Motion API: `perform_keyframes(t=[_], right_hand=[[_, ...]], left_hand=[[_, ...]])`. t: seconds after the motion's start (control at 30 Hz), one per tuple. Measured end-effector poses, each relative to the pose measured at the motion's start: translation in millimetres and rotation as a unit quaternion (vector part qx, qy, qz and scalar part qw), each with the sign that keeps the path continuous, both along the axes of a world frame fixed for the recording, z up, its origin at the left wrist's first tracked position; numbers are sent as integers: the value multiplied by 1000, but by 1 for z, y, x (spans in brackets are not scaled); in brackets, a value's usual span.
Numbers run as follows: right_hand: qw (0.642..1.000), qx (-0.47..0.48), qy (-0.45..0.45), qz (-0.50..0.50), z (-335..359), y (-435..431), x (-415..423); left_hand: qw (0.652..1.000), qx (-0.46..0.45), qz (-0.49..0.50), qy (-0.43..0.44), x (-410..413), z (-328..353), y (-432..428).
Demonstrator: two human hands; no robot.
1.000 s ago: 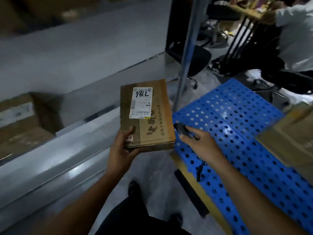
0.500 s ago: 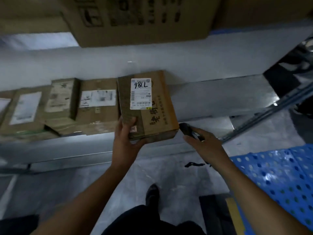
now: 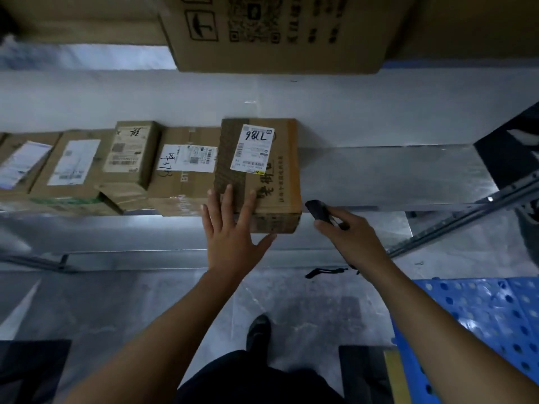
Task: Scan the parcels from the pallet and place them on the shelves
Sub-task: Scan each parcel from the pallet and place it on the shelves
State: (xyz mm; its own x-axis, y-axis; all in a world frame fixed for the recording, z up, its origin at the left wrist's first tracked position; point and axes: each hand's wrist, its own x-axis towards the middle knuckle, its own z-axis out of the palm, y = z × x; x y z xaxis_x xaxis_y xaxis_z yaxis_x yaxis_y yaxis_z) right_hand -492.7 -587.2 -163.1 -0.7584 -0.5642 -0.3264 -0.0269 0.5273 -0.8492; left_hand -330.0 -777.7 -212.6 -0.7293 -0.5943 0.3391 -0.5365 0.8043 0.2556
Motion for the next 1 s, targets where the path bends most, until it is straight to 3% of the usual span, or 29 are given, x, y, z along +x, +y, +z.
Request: perform_keyframes(t=[0.13,0.27,0.37,0.5,0.6,0.73,1.0], right_hand=[[999,-25,-12,-40,8,52,12],[992,-42,-2,-117,11,134,23],[981,-41,18,-189,17,206,30],[955,-33,34,-292,29,303,53],[917,-11,54,-396,40,369,80],[866,2,56,-496,54,437,119],[723,69,119,-677,74,504,175]], left_hand=[[1000,19,-24,-2,-1,14,26],[985,63,-157,22,-25,19,84],[954,119,-275,31,-51,20,145],[889,196,-413,5,-86,23,233],[832,233,-503,-19,-112,34,302],[735,286,-613,-46,-141,43,391],[585,335,-732,-95,-189,66,569]])
